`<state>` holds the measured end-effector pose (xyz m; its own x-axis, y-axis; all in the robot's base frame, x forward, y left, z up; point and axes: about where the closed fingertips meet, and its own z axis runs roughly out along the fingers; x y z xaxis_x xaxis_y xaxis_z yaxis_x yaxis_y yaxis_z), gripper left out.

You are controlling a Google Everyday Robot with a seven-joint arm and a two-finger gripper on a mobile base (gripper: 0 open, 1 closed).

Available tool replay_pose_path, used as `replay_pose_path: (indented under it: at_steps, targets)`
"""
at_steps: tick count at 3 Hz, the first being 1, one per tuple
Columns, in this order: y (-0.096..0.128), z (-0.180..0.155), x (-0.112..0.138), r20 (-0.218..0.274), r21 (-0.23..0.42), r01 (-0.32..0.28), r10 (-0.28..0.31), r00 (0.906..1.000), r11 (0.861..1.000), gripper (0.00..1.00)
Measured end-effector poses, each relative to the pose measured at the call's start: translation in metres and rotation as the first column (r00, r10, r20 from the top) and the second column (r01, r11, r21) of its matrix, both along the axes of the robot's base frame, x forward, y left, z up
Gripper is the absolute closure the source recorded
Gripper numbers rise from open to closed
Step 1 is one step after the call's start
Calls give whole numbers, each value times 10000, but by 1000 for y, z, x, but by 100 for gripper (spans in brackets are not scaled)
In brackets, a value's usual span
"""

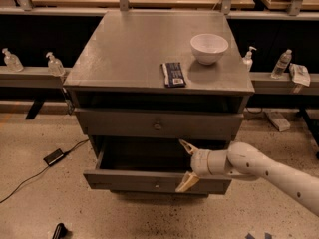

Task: Open middle drawer

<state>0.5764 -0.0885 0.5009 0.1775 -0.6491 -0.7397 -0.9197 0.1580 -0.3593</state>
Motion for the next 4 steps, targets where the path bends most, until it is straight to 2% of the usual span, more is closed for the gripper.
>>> replay_pose_path:
  at_steps: [1,2,3,4]
  targets:
    - [12,14,25,265,-342,-328,337,9991,9989,17]
    - [-5,-4,50,-209,-355,298,-305,9993,9989,49]
    - [-19,-18,60,-496,-322,733,-749,9960,9968,72]
    - [-36,-56,65,-919,-657,964,-1022,9905,9932,100]
